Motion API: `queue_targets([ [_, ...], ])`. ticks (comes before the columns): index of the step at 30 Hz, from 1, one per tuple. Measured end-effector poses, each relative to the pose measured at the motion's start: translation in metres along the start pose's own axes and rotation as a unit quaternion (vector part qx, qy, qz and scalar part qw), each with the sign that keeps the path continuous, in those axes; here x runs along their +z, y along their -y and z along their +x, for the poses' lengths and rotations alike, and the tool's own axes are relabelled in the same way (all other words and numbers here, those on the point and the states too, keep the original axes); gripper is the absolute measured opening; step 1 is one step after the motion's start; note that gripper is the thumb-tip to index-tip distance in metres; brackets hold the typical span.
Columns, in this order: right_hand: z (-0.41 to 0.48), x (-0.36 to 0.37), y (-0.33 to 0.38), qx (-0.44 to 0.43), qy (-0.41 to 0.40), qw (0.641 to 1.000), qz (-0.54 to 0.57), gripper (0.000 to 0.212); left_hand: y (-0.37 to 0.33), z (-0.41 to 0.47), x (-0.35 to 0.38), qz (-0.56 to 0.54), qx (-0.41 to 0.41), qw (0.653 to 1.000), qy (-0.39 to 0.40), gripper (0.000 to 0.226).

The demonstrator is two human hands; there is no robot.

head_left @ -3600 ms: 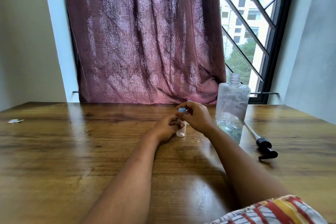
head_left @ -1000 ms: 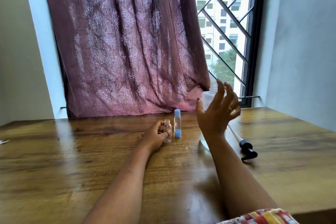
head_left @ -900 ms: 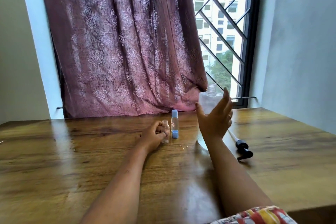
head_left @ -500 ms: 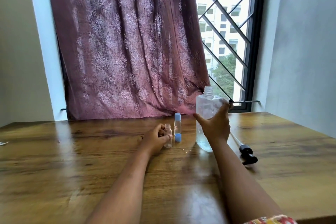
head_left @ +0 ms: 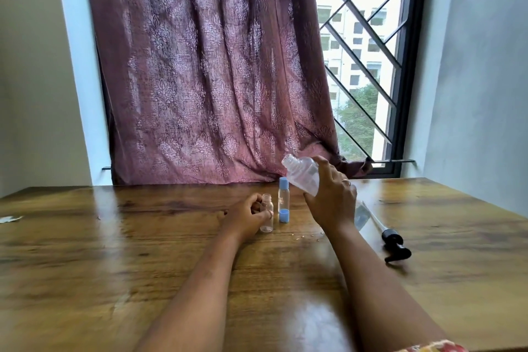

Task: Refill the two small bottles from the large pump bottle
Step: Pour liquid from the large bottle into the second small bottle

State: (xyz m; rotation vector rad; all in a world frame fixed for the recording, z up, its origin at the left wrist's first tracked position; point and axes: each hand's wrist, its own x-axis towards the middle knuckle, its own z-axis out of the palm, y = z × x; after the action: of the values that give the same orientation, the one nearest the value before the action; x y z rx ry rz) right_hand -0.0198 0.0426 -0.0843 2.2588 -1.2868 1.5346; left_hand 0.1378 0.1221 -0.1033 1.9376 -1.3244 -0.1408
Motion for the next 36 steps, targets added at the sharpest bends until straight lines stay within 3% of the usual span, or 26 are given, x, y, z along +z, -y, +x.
queue_targets([
  [8,-0.002,0.014,-0.004,-0.06,-0.013,0.996,-0.066,0.077,-0.001,-0.004,-0.002,-0.029,0.0,1.0,-0.004,0.043],
  [24,-0.003,0.017,-0.004,-0.076,0.054,0.991,-0.093,0.073,0.006,0.003,0.002,-0.034,0.008,0.999,0.0,0.041],
  [28,-0.003,0.017,-0.003,-0.084,0.066,0.989,-0.1,0.075,0.009,0.008,0.004,-0.072,0.008,0.997,0.016,0.052],
  [36,-0.003,0.014,0.0,-0.089,0.081,0.986,-0.113,0.076,0.005,0.005,0.002,-0.024,0.01,1.0,-0.014,0.04],
])
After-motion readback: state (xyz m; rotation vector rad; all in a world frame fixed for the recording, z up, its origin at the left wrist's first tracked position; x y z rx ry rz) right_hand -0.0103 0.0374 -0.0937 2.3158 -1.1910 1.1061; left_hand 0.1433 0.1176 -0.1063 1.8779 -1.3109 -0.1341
